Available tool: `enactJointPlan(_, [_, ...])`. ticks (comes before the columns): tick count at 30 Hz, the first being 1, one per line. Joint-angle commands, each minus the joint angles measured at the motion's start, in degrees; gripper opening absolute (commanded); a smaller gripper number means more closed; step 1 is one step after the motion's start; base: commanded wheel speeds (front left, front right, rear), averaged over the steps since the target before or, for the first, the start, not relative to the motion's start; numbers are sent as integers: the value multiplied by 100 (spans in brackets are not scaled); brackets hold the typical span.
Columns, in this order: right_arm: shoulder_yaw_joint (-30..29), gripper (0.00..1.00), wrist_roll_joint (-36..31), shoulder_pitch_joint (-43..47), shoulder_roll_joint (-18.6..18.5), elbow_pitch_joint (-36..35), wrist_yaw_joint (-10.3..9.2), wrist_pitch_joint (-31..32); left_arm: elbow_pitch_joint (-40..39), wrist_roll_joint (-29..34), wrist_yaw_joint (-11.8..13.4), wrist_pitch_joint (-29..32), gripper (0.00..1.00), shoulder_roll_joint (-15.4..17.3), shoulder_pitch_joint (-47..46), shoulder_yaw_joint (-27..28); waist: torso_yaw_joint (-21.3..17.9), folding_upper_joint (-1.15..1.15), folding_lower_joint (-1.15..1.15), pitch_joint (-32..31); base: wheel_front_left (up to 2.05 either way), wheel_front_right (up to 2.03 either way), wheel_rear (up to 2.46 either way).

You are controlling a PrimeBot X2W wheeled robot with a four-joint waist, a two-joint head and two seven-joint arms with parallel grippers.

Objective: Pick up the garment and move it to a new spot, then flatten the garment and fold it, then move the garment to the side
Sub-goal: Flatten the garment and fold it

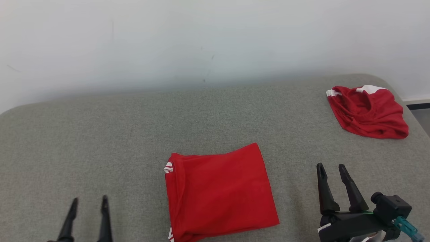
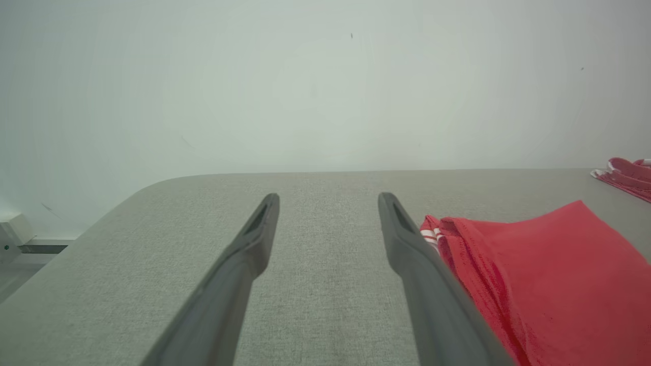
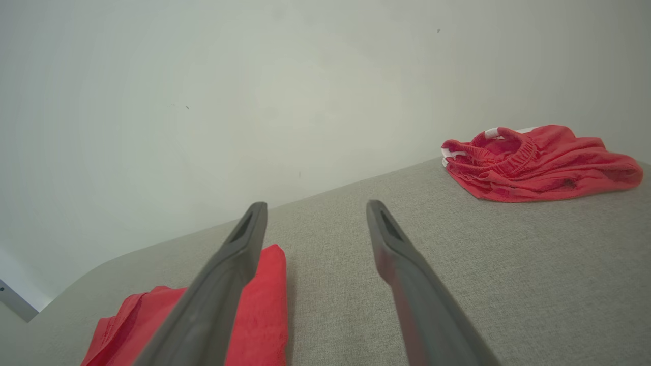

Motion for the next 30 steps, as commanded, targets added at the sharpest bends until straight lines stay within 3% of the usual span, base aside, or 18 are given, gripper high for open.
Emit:
enactJointPlan(1, [-28, 100, -65, 82, 35, -42, -13, -3, -30, 25, 48, -17, 100, 4, 103, 148, -2, 0, 0, -19, 0, 0, 0])
enactJointPlan(5, [-98, 100, -192, 194, 80, -133, -13, -3, -185, -57, 121, -17, 100, -107, 241, 508, -8, 0, 0, -74, 0, 0, 0])
enactJointPlan(16, [-286, 100, -413, 614, 274, -348, -13, -3, 77, 141, -262, -17, 100, -125, 524, 576, -31, 0, 0, -248, 0, 0, 0])
enactJointPlan(30, [-216, 100, -712, 695, 230, -305, -13, -3, 2, 440, -164, -17, 100, -110, 473, 699, -16, 0, 0, -332, 0, 0, 0])
